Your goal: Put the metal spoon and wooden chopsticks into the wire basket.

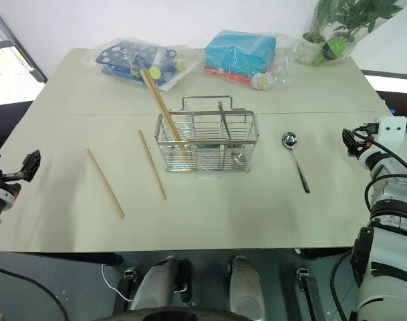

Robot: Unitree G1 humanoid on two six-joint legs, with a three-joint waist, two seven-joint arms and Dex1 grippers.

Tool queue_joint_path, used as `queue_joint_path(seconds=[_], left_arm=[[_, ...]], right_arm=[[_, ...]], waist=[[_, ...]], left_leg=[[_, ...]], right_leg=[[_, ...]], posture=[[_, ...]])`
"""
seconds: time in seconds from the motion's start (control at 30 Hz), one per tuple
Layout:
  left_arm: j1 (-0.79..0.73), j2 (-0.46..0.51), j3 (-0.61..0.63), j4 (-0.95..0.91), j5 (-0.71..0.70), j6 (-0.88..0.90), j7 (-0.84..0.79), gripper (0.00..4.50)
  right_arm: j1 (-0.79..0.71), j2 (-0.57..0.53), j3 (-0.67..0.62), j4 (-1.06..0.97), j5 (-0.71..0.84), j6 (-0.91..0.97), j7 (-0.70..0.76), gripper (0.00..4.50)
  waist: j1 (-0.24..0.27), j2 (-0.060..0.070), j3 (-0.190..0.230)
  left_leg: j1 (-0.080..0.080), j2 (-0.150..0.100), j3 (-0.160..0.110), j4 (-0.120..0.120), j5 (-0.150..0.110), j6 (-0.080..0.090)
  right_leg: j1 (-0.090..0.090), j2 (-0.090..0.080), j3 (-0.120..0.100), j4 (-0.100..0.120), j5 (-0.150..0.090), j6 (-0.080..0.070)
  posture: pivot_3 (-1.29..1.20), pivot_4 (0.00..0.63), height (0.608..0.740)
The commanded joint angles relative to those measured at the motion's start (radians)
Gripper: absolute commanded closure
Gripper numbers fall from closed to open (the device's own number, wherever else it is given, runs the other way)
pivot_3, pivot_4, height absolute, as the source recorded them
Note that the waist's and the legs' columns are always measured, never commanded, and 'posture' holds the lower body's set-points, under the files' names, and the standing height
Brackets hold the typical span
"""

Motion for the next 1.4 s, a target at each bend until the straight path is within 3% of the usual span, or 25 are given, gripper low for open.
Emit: queue_joint_path(seconds=[0.03, 0.7, 0.97, 1.2, 1.4], left_arm=[[0.001, 0.014, 0.009, -0.022, -0.015, -0.002, -0.013, 0.05], [-0.035, 0.049, -0.003, -0.033, -0.041, 0.047, 0.000, 0.05], [-0.255, 0.179, -0.019, -0.125, -0.324, 0.253, -0.051, 0.05], [-0.515, 0.379, -0.292, -0.240, -0.636, 0.429, -0.308, 0.05], [-0.639, 0.395, -0.498, -0.247, -0.663, 0.425, -0.487, 0.05]], right_arm=[[-0.007, -0.014, -0.013, -0.019, 0.009, -0.016, 0.004, 1.27], [-0.026, -0.039, -0.013, -0.025, 0.006, -0.005, 0.005, 1.27], [-0.118, -0.096, 0.077, -0.087, -0.049, 0.118, 0.105, 1.27], [-0.164, -0.118, 0.236, -0.286, -0.101, 0.457, 0.294, 1.27], [-0.179, -0.083, 0.304, -0.387, -0.115, 0.670, 0.318, 1.27]], waist=[[0.000, 0.000, 0.000], [0.001, 0.000, 0.000], [0.000, 0.000, 0.000], [0.000, 0.000, 0.000], [0.002, 0.001, 0.001]], left_leg=[[0.000, 0.000, 0.000, 0.000, 0.000, 0.000], [0.000, 0.000, 0.000, 0.000, 0.000, 0.000], [0.000, 0.000, 0.000, 0.000, 0.001, -0.002], [0.000, 0.000, 0.000, 0.000, 0.002, -0.003], [0.000, 0.000, -0.001, 0.000, 0.003, -0.005]], right_leg=[[0.000, 0.000, 0.000, 0.000, 0.000, 0.000], [0.000, 0.000, 0.000, 0.000, 0.000, 0.001], [0.000, 0.000, 0.000, 0.000, 0.001, 0.002], [0.000, 0.000, 0.000, 0.000, 0.001, 0.002], [0.000, 0.003, 0.000, 0.001, 0.001, 0.002]], posture=[[0.00, 0.150, 0.715], [0.00, 0.150, 0.715], [0.00, 0.150, 0.715], [0.00, 0.150, 0.715], [0.00, 0.150, 0.715]])
